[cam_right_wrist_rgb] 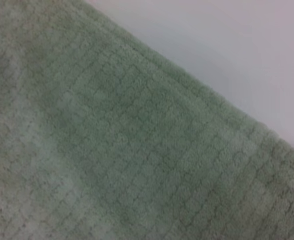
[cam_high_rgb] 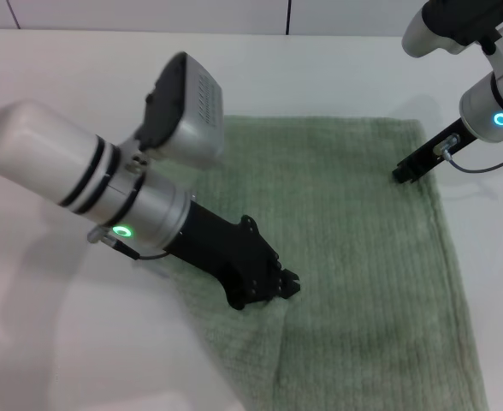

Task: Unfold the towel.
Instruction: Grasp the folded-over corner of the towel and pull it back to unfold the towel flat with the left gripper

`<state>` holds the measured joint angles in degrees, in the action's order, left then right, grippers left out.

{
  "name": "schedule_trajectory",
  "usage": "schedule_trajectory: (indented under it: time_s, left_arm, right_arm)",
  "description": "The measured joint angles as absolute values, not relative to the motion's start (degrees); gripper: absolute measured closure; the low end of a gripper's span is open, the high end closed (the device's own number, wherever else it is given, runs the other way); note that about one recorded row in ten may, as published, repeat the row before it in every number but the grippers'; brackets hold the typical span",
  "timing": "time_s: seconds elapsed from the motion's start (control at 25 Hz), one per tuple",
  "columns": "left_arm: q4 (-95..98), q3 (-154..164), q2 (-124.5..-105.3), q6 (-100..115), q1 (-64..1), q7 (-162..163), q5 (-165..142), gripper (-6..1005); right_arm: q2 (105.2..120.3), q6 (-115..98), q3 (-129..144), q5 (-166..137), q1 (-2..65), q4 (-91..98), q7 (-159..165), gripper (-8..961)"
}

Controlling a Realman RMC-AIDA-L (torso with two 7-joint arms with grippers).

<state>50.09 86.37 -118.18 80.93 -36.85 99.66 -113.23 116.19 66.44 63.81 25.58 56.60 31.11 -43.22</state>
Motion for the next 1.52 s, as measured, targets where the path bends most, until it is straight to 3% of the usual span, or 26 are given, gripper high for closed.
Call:
schedule_trajectory:
  time_s: [0.84, 1.04, 1.52]
  left_arm:
    - [54.4, 65.2, -117.12, 103.9, -37.5, 100.6, -123.1, 939]
    - [54.1, 62.4, -115.88, 105.9, -37.2, 99.9, -123.6, 932]
    - [53.8, 59.5, -115.57, 110.0, -36.4, 99.5, -124.2, 914]
  right_arm:
    - [116.29, 66.4, 63.9, 25.5, 56.6, 31.1, -43.2, 934]
    - [116.43, 66.4, 63.9, 25.5, 56.7, 31.1, -43.2, 934]
    - [116.48, 66.3, 63.9, 25.5, 56.8, 31.1, -43.2, 934]
